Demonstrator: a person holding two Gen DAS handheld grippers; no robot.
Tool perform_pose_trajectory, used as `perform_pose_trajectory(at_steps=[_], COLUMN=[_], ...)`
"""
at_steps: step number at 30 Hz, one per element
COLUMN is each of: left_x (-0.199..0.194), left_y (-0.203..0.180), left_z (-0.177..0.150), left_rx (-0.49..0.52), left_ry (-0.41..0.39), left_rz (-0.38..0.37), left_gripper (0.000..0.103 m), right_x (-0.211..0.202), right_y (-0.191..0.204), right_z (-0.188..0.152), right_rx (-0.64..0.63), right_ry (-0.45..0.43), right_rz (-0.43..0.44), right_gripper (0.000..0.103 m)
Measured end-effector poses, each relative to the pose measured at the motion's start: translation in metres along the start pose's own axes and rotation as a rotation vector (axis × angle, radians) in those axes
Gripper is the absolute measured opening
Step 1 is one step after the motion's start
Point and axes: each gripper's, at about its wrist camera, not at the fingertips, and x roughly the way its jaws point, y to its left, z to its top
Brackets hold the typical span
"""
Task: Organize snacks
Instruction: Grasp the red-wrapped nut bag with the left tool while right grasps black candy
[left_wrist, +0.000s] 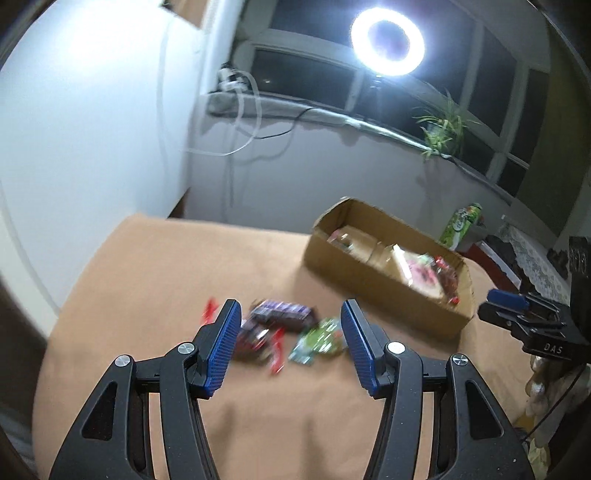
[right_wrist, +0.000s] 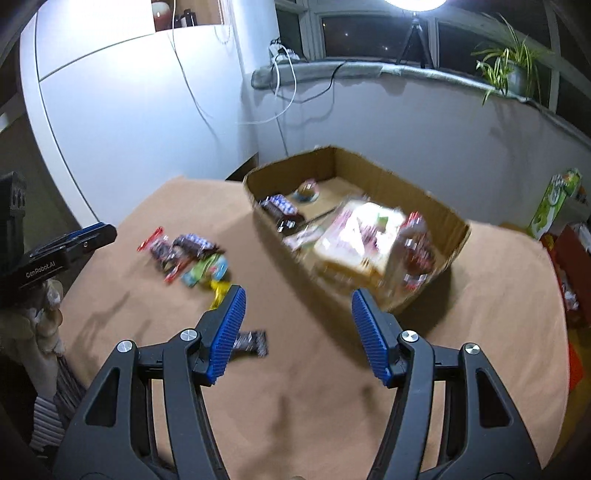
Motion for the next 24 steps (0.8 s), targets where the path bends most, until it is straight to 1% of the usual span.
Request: perform_pose_trajectory(at_steps=[2,3,4,5,9,12,17,21,24], left_x=[-0.006,-0.008,-0.01,-0.01,-0.004,0.003,0.016,0.034,0.046], left_y=[0.012,0.016,0.022,0.025,0.04,0.044,0.045,0.045,0.048], left_z=[-0.012,-0.017,-0.023,-0.027,-0.036,-0.039,-0.043,-0.039,-0.035], left_rx=[-0.025,-0.037,-0.05,-0.06,-0.102,-0.138,-0.158,-0.186,-0.21], left_ry=[0.005,0.01,0.018,0.021,0.047,0.064,0.082,0.101,0.113], left_rz=[0.017,0.018,0.022,0.028,0.033,0.01,-0.008,-0.023,-0.02], left_gripper=[0.055,0.055,0.055,0.055,0.055,0.055,0.055,0.055,0.056], right_x=[0.003,0.005,0.007,0.009,0.02,0.028,0.043,0.057,0.067], right_y=[0.003,0.004,0.006,0.007,0.015,0.022,0.03,0.03,0.029], right_z=[-0.009,-0.015,-0.019,-0.024,-0.038,-0.045,-0.047,-0.045,-0.044], right_rx=[0.011,0.019,0.025,0.031,0.044,0.037,0.015,0.02,0.017], right_ry=[0.015,0.024,0.029,0.034,0.062,0.077,0.109,0.125,0.144], right_rz=[0.012,0.017,0.02,0.024,0.039,0.038,0.035,0.029,0.028], right_gripper=[0.065,0.074,0.08,0.081,0.081,0.082,0.082,0.082,0.082])
